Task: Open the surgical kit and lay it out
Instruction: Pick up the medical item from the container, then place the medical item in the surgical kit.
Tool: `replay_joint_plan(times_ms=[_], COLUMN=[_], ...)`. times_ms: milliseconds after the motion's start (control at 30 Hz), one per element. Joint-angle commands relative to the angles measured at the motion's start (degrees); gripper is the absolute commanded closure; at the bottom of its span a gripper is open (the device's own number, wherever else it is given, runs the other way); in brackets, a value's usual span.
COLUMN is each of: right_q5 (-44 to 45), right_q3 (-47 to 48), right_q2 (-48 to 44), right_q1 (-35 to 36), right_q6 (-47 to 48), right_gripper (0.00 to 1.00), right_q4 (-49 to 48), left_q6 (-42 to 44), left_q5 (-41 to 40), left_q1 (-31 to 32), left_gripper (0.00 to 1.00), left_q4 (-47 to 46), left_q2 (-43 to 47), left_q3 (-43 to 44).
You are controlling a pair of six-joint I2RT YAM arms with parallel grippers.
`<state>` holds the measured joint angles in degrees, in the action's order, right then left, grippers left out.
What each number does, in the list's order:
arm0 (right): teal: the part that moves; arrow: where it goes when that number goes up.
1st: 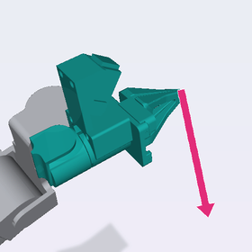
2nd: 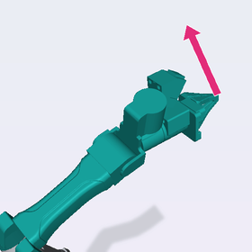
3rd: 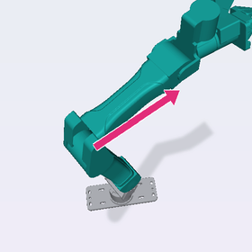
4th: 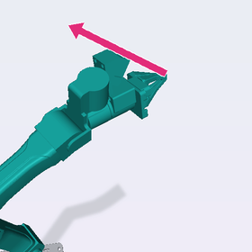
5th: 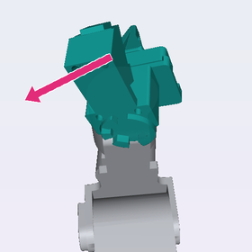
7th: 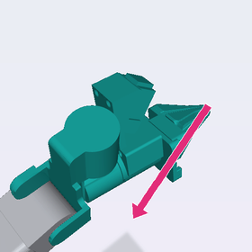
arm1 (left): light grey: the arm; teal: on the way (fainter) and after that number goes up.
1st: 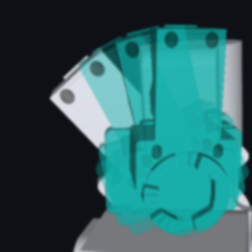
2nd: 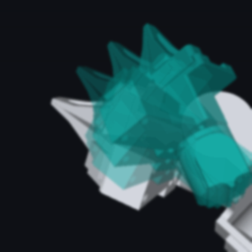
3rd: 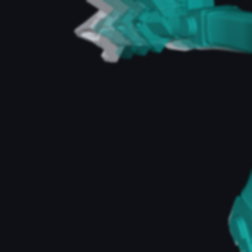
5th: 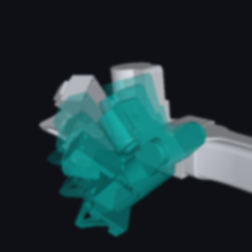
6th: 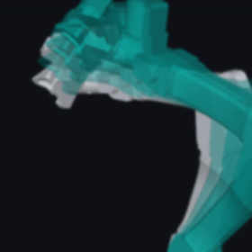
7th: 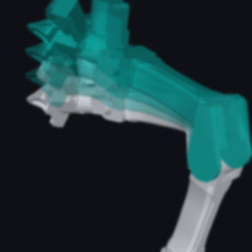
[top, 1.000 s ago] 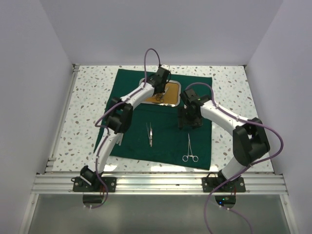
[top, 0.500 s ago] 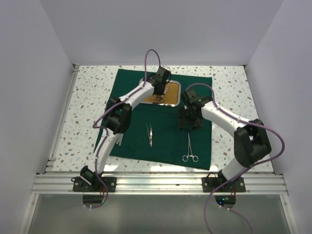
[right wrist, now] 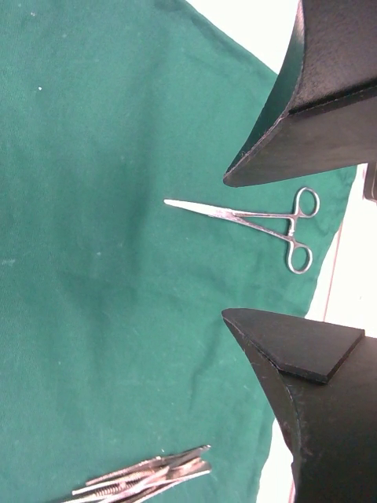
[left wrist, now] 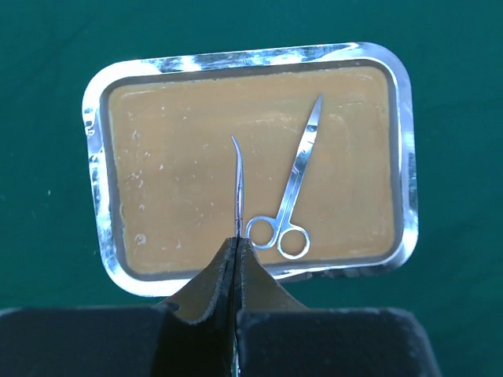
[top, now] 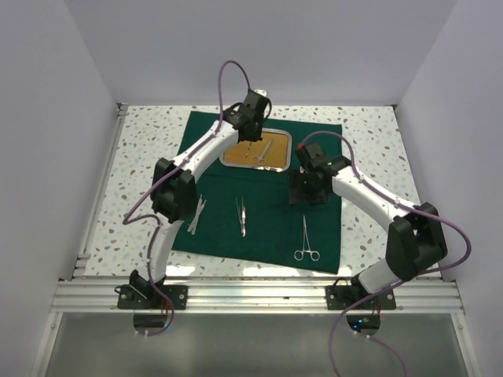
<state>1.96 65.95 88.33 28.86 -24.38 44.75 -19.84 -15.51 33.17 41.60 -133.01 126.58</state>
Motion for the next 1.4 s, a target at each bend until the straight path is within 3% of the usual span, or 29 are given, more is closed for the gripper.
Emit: replay_joint_plan(times_ms=[0,200,333,533,700,867,1133,1300,1333,1367], right_q5=[-0.55,0.32,6.03,13.15,14.48,12.38,12.37,12.54,12.55,12.46], right_q3=[-1.0,-1.79,1.1,8.13,11.21,9.2,5.94,4.8,4.62,4.36], right_q2=[-3.78,-7.12,-8.18,-11.95,-15.47,-19.33,-25.49,-27.95,-28.13,-28.39], right_q1=[0.14,0.05,-0.3,-1.97,-2.23,-2.14,-2.23,-2.23,-2.23,-2.23], right_q6=[0.83,1.09,-1.54,-6.81,-7.96,-7.88,-6.12,-5.59,-5.5,-5.5], right_gripper=[0.33,0.33,0.32,0.32,0.32,0.32,0.32,0.32,0.32,0.32], right_q4=[-1.16,-0.99,3.57,9.9,12.81,14.48,16.24,17.04,16.95,16.77], left_q6=[-3.1,-8.37,-18.35,-34.62,-42.47,-44.94,-42.93,-42.22,-42.13,-42.04], left_q5=[0.83,-0.13,0.64,3.29,1.53,1.45,-2.16,-1.37,-1.19,-1.19], left_q1=[0.67,4.97,12.51,22.44,29.66,34.59,36.35,36.44,36.44,36.44], left_gripper=[1.0,1.0,1.0,1.0,1.0,1.0,1.0,1.0,0.96,0.84], left_q4=[1.55,4.97,6.56,-3.35,-7.49,-20.93,-30.94,-29.92,-29.83,-29.83], left_q2=[6.26,12.4,18.83,30.61,32.64,31.76,26.49,21.57,21.3,21.3], left_q3=[-2.57,-7.92,-16.77,-36.11,-42.19,-48.35,-52.4,-49.51,-49.42,-49.59])
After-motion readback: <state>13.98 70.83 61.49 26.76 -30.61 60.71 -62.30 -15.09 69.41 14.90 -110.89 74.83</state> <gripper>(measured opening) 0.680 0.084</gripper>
